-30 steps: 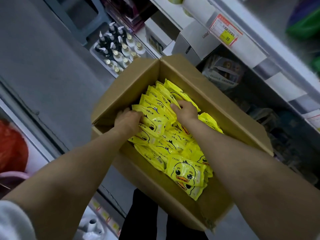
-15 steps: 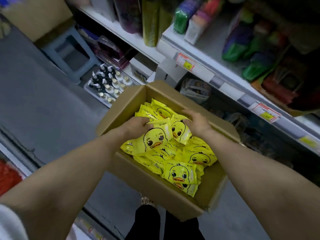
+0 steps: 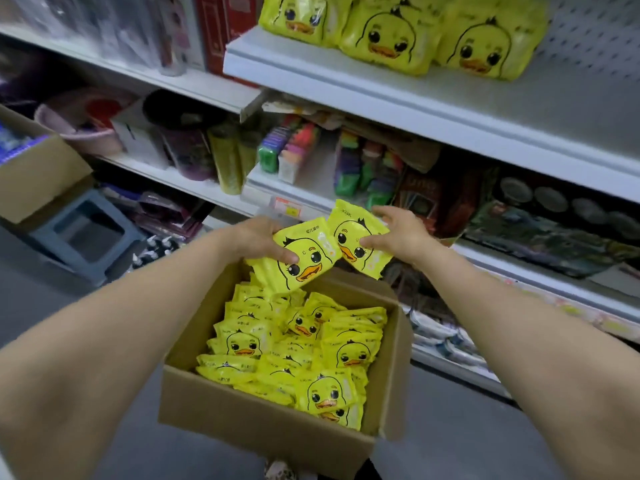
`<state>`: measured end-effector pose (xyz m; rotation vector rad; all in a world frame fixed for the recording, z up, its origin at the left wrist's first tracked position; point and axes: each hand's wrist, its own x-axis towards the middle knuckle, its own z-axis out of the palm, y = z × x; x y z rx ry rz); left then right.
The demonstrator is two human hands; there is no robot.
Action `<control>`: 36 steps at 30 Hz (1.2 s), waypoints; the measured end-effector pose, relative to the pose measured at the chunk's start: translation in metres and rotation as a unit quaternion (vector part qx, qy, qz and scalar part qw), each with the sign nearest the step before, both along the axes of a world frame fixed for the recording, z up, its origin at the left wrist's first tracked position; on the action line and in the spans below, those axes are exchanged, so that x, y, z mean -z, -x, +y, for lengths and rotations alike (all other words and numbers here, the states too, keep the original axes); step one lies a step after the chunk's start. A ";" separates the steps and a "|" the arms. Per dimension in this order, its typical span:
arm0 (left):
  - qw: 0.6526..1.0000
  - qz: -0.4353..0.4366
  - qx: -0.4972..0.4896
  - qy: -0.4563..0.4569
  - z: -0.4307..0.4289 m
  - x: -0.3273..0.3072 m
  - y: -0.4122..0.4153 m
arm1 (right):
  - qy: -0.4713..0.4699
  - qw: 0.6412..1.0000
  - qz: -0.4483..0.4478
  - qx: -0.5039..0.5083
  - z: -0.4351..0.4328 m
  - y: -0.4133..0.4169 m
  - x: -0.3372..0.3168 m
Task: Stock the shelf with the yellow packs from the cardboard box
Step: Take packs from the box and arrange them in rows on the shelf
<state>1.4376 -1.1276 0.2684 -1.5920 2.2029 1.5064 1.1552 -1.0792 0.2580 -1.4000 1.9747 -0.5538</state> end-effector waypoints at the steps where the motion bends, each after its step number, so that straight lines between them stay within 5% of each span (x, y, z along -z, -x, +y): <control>1: 1.000 0.003 0.014 0.019 -0.006 -0.016 0.008 | 0.009 1.000 0.000 0.004 0.000 0.006 -0.014; 12: 0.978 -0.015 0.108 0.179 -0.061 -0.162 0.083 | 0.155 0.986 -0.015 0.063 -0.013 0.079 -0.160; 21: 0.958 0.006 0.144 0.247 -0.092 -0.221 0.166 | 0.245 0.962 0.009 0.123 -0.013 0.155 -0.241; 36: 0.892 -0.163 0.256 0.336 -0.157 -0.229 0.307 | 0.241 0.961 0.005 0.134 -0.009 0.258 -0.244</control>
